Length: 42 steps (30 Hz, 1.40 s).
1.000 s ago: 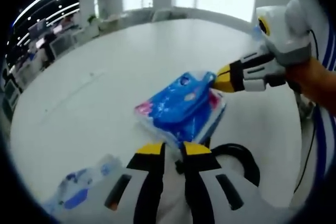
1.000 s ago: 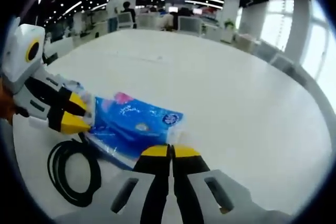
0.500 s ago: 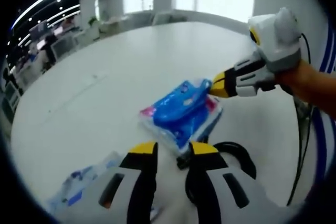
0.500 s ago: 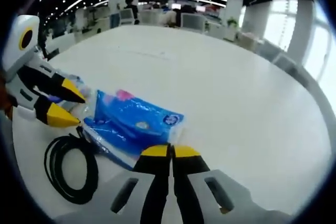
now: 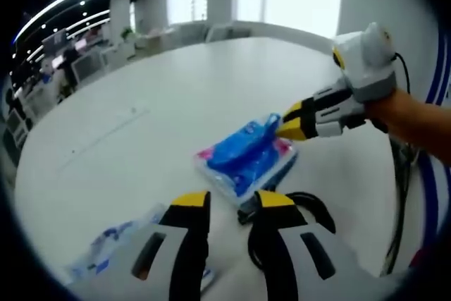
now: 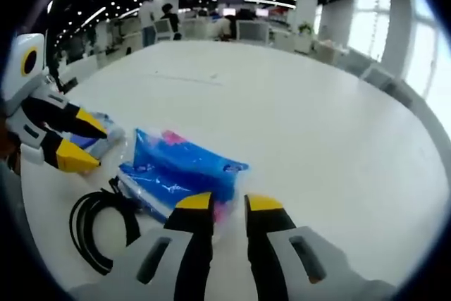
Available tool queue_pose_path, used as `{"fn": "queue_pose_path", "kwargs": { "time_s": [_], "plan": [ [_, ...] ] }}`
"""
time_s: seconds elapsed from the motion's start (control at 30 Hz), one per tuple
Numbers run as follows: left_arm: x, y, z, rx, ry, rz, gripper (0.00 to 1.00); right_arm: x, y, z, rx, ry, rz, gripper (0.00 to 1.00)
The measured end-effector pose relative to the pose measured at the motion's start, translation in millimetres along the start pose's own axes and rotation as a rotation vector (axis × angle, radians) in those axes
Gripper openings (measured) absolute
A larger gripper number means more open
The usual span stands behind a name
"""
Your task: Arrange the tabletop items into an orderly group along one side of the table until the central work area is clear of visible clutter.
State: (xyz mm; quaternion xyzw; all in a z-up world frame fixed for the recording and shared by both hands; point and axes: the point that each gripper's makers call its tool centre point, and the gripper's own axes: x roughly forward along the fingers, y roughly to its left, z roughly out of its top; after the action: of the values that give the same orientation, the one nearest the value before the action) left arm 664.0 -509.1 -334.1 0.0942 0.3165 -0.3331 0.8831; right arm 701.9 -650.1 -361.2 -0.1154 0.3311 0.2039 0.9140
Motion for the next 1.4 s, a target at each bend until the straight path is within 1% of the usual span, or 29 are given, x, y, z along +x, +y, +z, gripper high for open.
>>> {"fn": "queue_pose_path", "kwargs": {
  "time_s": [0.07,0.13,0.23,0.33,0.43,0.57,0.63,0.73,0.87,0.97,1.0,1.1,1.17,1.23,1.4],
  "plan": [
    [-3,0.0,2.4,0.0,-0.008,-0.001,0.23,-6,-3,1.8,0.019,-0.011,-0.011,0.2],
    [-8,0.9,5.2,-0.004,-0.023,-0.001,0.23,-16,0,7.3,0.045,-0.044,-0.007,0.21],
    [-15,2.9,8.1,-0.006,-0.045,0.003,0.23,-29,8,9.1,0.045,-0.074,-0.001,0.23],
    [-22,3.2,11.7,-0.026,-0.081,0.0,0.25,-40,20,9.0,0.076,-0.107,0.022,0.29],
    [-29,3.1,9.4,-0.032,-0.09,-0.001,0.27,-52,28,5.3,0.083,-0.117,0.023,0.31],
    [-37,-0.1,6.1,-0.041,-0.101,-0.012,0.29,-64,38,8.5,0.106,-0.146,0.03,0.35],
    [-41,-3.9,3.0,-0.041,-0.103,-0.018,0.3,-67,44,7.3,0.105,-0.142,0.036,0.38],
    [-44,-11.1,-2.8,-0.05,-0.101,-0.032,0.33,-67,51,4.5,0.099,-0.136,0.043,0.39],
    [-43,-23.3,-12.3,-0.062,-0.09,-0.053,0.36,-62,65,-6.4,0.104,-0.102,0.061,0.39],
    [-40,-36.5,-26.1,-0.063,-0.052,-0.078,0.38,-57,76,-15.2,0.098,-0.073,0.077,0.39],
    [-38,-39.7,-30.5,-0.06,-0.037,-0.083,0.39,-54,80,-21.0,0.096,-0.052,0.085,0.39],
    [-35,-49.2,-41.4,-0.053,-0.011,-0.091,0.39,-50,85,-27.4,0.102,-0.035,0.093,0.39],
    [-32,-52.7,-49.8,-0.049,0.016,-0.087,0.38,-46,87,-32.8,0.109,-0.022,0.094,0.39],
    [-28,-55.0,-55.5,-0.045,0.032,-0.084,0.37,-42,90,-38.6,0.114,-0.006,0.1,0.38],
    [-21,-53.6,-63.1,-0.041,0.056,-0.06,0.35,-37,95,-45.0,0.117,0.014,0.109,0.38]
  ]
}}
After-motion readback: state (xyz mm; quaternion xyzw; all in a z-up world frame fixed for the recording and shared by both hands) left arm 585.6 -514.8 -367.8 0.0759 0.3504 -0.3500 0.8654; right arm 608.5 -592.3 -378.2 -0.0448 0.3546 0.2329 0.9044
